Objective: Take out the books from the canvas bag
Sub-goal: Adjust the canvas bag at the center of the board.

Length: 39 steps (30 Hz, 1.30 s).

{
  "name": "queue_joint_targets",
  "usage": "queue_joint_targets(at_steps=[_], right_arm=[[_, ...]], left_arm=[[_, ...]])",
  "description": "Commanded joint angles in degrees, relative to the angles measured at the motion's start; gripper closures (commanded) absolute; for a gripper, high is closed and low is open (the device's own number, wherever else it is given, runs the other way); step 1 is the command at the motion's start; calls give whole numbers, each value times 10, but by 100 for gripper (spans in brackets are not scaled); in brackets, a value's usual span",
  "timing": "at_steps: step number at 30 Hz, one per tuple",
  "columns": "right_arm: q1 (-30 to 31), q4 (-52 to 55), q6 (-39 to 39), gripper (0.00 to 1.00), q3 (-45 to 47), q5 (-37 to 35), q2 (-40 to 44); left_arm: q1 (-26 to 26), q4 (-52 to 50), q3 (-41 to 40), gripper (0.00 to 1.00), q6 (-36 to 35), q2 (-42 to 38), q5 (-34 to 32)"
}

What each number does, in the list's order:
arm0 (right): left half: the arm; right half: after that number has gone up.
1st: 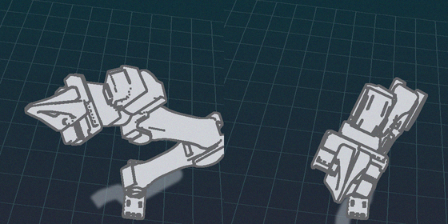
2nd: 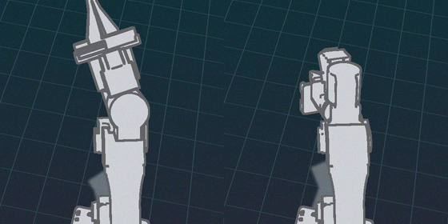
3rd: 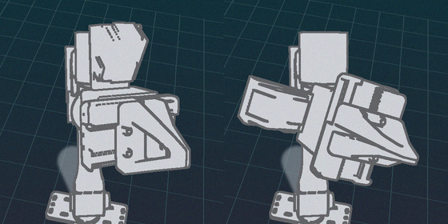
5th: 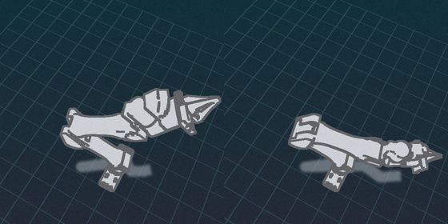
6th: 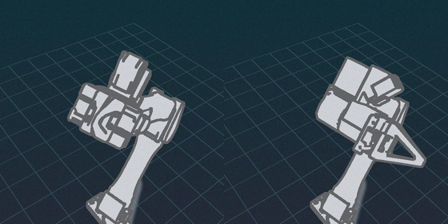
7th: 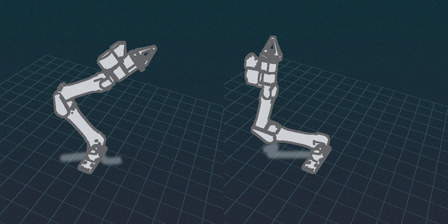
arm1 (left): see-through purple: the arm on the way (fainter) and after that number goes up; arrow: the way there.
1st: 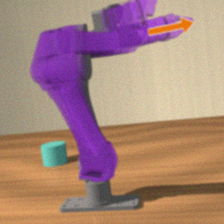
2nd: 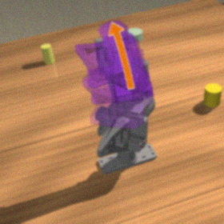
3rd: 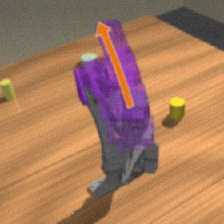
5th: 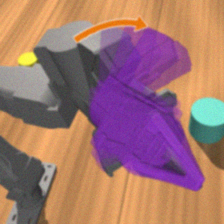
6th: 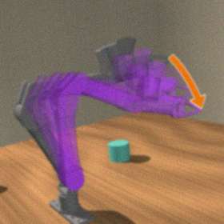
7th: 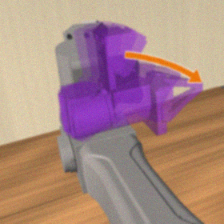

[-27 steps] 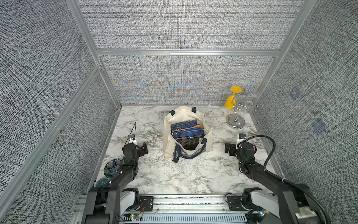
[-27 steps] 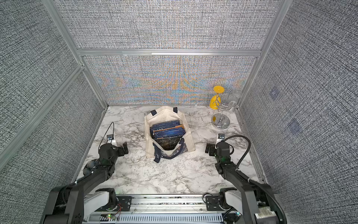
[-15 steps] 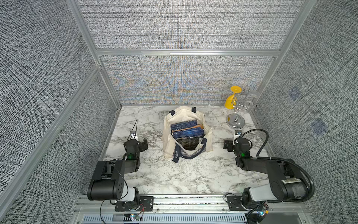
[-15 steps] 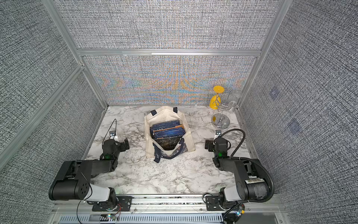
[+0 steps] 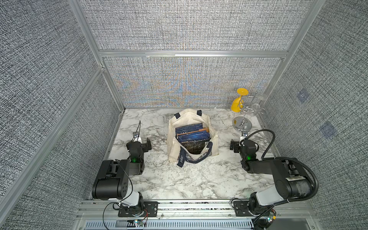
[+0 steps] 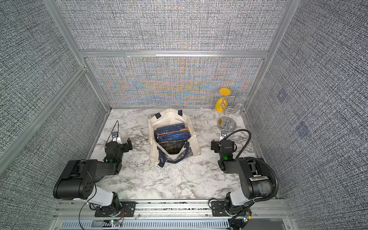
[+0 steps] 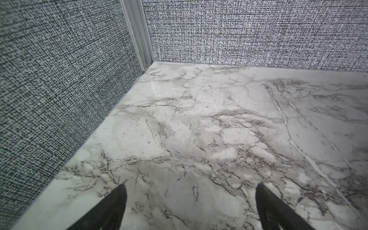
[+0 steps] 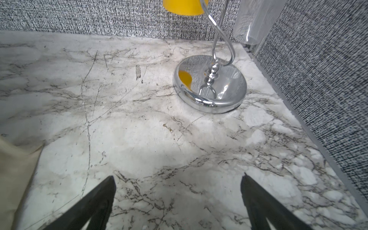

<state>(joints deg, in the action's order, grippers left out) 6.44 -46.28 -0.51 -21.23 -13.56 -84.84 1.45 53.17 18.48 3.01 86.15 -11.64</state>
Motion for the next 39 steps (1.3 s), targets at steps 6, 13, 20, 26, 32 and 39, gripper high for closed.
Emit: queue_joint_targets(at_steps=[6, 13, 20, 26, 32, 39], right_arm=[[89, 54, -99, 1, -7, -56, 158], [157, 252, 7, 1, -127, -27, 323], [118, 343, 174, 1, -213, 163, 359], [124, 425, 183, 1, -279, 210, 311], [160, 478, 163, 1, -328, 205, 262], [206, 544, 147, 1, -412, 174, 189]], left_arm=[[70, -126, 57, 0, -51, -115, -152], [72, -290, 175, 0, 107, -258, -85], [66, -249, 185, 0, 383, -356, 76], [68, -360, 229, 6, 365, -380, 136], [79, -456, 248, 8, 377, -374, 145], [106, -599, 305, 0, 351, -326, 116]])
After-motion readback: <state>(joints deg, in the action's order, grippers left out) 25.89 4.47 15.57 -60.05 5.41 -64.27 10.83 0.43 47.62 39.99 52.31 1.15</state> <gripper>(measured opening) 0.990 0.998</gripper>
